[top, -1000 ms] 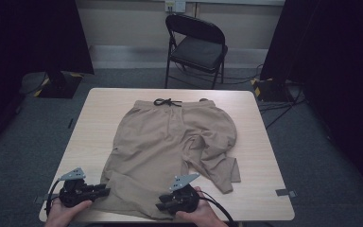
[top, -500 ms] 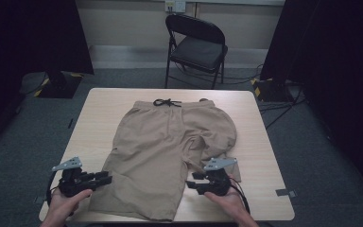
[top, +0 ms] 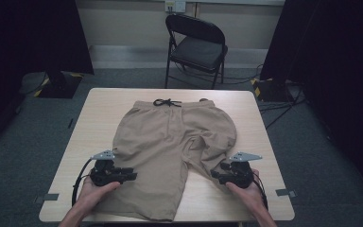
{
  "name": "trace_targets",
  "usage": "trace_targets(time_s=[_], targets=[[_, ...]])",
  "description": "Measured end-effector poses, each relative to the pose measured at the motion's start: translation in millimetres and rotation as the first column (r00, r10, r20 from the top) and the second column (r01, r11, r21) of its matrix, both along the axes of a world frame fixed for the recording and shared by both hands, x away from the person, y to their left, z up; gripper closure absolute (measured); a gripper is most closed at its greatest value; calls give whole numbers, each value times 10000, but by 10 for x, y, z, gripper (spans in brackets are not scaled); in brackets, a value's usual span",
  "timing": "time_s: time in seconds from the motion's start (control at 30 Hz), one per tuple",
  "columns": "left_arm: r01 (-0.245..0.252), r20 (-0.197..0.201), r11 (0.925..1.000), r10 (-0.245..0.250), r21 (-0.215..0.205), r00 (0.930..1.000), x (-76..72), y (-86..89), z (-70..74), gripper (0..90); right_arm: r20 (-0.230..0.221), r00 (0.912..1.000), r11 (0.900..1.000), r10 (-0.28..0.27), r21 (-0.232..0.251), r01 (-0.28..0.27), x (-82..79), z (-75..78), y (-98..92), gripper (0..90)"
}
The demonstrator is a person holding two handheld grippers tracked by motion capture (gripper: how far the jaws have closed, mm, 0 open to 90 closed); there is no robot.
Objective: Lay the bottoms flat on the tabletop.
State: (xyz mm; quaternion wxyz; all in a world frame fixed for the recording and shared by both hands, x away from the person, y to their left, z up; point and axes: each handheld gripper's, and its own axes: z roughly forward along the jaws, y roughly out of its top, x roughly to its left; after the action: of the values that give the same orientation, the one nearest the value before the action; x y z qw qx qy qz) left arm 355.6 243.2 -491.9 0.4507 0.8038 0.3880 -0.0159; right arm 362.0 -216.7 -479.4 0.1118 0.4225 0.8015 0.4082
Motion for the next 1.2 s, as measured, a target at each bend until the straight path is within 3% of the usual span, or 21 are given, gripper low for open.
trace_targets(time_s=[0.07, 0.13, 0.17, 0.2, 0.3, 0.37, 0.4, 0.53, 0.63, 0.67, 0.7, 0.73, 0.77, 0.8, 0.83, 0.87, 0.97, 1.0, 1.03, 1.07, 1.2], targets=[[63, -46, 9995, -61, 304, 10000, -44, -15, -50, 614, -225, 9997, 9990, -26, -445, 16, 21, -91, 18, 410], [48, 107, 9997, -51, 255, 9999, -84, -13, -57, 605, -211, 9998, 9982, 2, -599, -14, 18, -107, 39, 423], [110, 215, 9995, -116, 300, 9997, -99, -5, -62, 595, -122, 9999, 9978, 113, -646, -121, 7, -107, 54, 492], [100, 378, 9996, -110, 262, 9992, -125, 4, -72, 594, -178, 9993, 9979, 317, -565, -327, -19, -104, 82, 673], [82, 199, 9998, -85, 181, 9998, -151, 45, -71, 593, -322, 9955, 9960, 886, -99, -889, -62, -81, 105, 878], [190, 175, 9997, -193, 175, 9997, -168, 64, -70, 593, -292, 9940, 9945, 1049, 43, -1049, -83, -57, 117, 900], [204, 80, 9997, -205, 161, 9998, -187, 100, -67, 595, -163, 9902, 9891, 1388, 515, -1378, -113, 18, 133, 900], [34, 21, 9999, -34, 106, 10000, -205, 175, -73, 615, 309, 9890, 9866, 1443, 720, -1462, -103, 158, 122, 900], [-63, -105, 9999, 64, 80, 9999, -196, 225, -68, 617, 722, 9924, 9890, 1001, 1016, -1072, -8, 294, 16, 900], [-128, -107, 9999, 129, 90, 9999, -190, 232, -67, 613, 981, 9937, 9912, 542, 1154, -655, 81, 366, -96, 900], [-185, -134, 9997, 187, 134, 9997, -188, 236, -60, 613, 981, 9937, 9912, 542, 1154, -655, 81, 366, -96, 900], [-179, -136, 9997, 181, 140, 9997, -187, 232, -56, 592, 1108, 9938, 9910, -74, 1335, -75, 189, 406, -244, 900], [-141, -107, 9997, 143, 215, 9998, -188, 225, -48, 592, 1108, 9938, 9910, -74, 1335, -75, 189, 406, -244, 900], [-144, 11, 9997, 144, 171, 9999, -184, 222, -3, 586, 1041, 9917, 9876, -761, 1449, 605, 311, 386, -414, 900], [-144, 11, 9997, 144, 171, 9999, -184, 222, -3, 585, 1041, 9917, 9876, -761, 1449, 605, 311, 386, -414, 900], [-226, 85, 9997, 226, 6, 9997, -183, 217, 32, 586, 881, 9890, 9840, -1186, 1440, 1052, 384, 317, -522, 900], [-105, 340, 9996, 114, -263, 9994, -178, 169, 150, 585, 598, 9862, 9797, -1544, 1387, 1449, 428, 194, -606, 900], [-10, 405, 9993, 26, -386, 9992, -173, 124, 200, 586, 419, 9835, 9788, -1759, 1142, 1702, 440, 61, -649, 900], [35, 423, 9990, -17, -446, 9991, -170, 75, 239, 586, 419, 9835, 9788, -1759, 1142, 1702, 440, 61, -649, 900], [239, 485, 9982, -212, -545, 9986, -154, -34, 301, 586, 143, 9809, 9776, -1938, 863, 1919, 443, -57, -678, 900], [557, 526, 9947, -513, -860, 9973, -103, -271, 380, 586, -59, 9801, 9792, -1983, 434, 1984, 453, -134, -707, 900]])
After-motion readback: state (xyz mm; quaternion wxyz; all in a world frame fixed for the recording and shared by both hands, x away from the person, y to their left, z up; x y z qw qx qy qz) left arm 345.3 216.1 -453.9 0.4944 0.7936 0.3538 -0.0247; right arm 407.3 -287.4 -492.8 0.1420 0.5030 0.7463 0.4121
